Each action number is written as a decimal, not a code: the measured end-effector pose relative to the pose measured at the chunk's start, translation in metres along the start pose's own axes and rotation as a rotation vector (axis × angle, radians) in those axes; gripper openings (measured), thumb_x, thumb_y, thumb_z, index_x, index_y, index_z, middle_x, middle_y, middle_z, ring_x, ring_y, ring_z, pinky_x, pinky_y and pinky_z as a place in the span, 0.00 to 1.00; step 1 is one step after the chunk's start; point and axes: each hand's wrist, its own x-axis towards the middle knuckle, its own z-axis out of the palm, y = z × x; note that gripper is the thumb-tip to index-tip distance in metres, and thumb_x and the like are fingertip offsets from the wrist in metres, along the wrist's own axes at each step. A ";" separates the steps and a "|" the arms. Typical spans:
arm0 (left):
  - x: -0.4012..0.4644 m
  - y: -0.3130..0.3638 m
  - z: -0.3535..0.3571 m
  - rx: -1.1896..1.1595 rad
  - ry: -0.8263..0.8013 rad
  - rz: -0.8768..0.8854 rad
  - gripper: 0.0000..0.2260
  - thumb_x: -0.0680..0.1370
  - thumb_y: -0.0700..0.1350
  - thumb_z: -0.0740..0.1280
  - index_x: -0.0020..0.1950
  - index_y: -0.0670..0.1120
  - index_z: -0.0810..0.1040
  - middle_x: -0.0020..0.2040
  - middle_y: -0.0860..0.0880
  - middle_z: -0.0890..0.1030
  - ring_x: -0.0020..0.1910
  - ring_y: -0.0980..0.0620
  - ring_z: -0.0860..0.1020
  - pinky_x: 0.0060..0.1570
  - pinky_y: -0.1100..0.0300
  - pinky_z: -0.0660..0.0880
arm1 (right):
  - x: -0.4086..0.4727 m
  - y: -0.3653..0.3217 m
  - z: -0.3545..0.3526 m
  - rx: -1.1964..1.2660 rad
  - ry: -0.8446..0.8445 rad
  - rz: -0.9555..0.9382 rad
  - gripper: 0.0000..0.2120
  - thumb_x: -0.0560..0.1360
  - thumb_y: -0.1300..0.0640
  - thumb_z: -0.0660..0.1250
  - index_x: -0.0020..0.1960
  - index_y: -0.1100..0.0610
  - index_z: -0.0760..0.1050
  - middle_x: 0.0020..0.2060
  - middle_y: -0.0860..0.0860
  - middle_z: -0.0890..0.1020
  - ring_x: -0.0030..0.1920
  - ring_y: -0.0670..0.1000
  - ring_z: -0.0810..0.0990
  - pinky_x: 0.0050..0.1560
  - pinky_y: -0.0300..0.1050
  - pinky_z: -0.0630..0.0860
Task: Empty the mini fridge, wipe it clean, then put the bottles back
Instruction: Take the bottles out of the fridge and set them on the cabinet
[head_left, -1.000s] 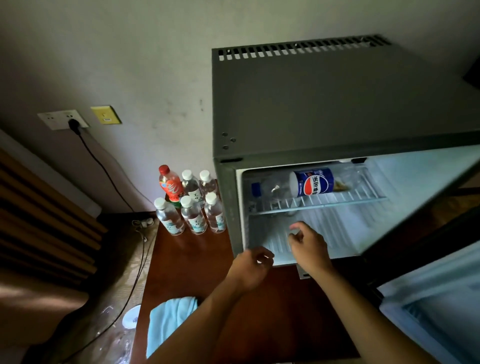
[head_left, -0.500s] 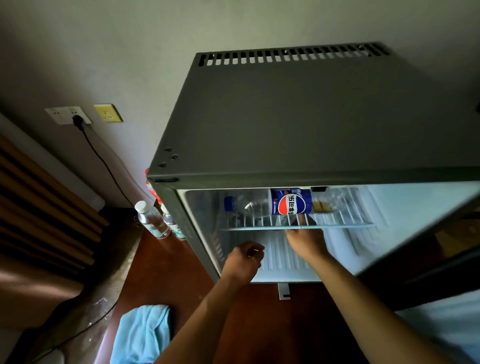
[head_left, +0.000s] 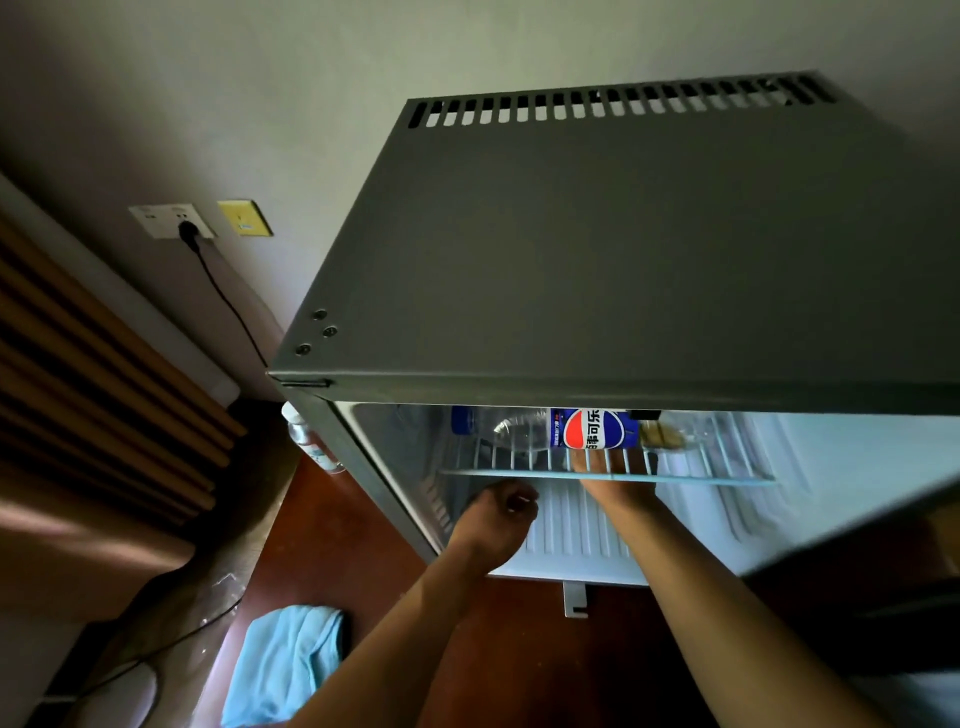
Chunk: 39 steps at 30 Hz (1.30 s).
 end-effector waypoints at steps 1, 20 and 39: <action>-0.001 0.000 0.000 0.005 0.001 0.001 0.05 0.80 0.45 0.66 0.52 0.54 0.79 0.48 0.52 0.82 0.46 0.52 0.80 0.49 0.57 0.77 | -0.002 0.002 0.000 -0.014 0.003 -0.049 0.15 0.83 0.65 0.50 0.41 0.56 0.67 0.22 0.48 0.77 0.23 0.40 0.77 0.27 0.32 0.75; -0.047 -0.024 -0.006 0.248 0.017 0.080 0.09 0.79 0.50 0.65 0.58 0.56 0.80 0.46 0.61 0.80 0.43 0.60 0.78 0.38 0.73 0.68 | -0.042 -0.030 -0.036 0.692 -0.477 0.340 0.16 0.77 0.52 0.68 0.63 0.57 0.74 0.49 0.55 0.84 0.44 0.55 0.84 0.41 0.46 0.80; -0.076 -0.058 -0.030 0.334 -0.174 0.129 0.10 0.78 0.49 0.67 0.58 0.56 0.81 0.48 0.57 0.82 0.50 0.57 0.80 0.44 0.65 0.71 | -0.072 -0.079 -0.104 0.716 -0.588 0.574 0.09 0.72 0.46 0.70 0.46 0.49 0.73 0.36 0.46 0.82 0.37 0.50 0.80 0.35 0.43 0.77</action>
